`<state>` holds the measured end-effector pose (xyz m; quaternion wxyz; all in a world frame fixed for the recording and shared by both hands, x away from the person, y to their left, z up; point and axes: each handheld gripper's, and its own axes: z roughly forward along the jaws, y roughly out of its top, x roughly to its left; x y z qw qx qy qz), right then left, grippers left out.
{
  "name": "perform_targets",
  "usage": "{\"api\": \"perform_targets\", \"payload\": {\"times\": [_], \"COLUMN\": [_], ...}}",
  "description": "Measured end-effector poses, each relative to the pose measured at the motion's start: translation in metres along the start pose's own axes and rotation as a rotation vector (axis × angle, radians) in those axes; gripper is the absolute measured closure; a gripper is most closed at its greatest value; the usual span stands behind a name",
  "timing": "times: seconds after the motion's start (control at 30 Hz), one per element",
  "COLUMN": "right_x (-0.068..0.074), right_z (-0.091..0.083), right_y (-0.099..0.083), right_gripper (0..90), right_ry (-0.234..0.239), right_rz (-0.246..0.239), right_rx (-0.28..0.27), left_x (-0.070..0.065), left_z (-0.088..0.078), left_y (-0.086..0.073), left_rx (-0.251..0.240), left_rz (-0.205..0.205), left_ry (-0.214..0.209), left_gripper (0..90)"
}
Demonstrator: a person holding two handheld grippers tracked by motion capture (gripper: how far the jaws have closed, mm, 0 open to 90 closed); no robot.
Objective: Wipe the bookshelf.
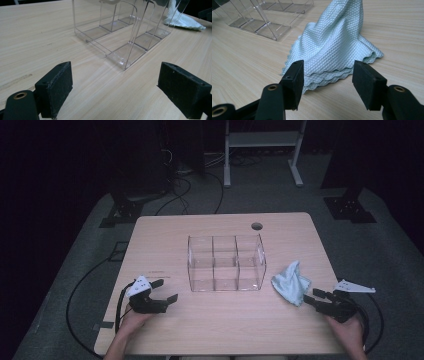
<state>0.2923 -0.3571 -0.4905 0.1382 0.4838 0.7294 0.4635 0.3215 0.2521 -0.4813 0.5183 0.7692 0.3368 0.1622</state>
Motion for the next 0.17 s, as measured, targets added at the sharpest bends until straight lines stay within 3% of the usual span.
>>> {"api": "perform_targets", "payload": {"times": [0.17], "right_x": [0.0019], "right_z": [-0.0014], "right_y": [-0.0031], "right_gripper": [39.4], "right_ry": [-0.003], "right_rz": [0.003], "right_rx": [-0.026], "left_x": [-0.0052], "left_z": [0.0009], "left_y": [-0.0039], "left_rx": [0.007], "left_rz": [0.012], "left_ry": [-0.001], "left_gripper": [10.8]}}
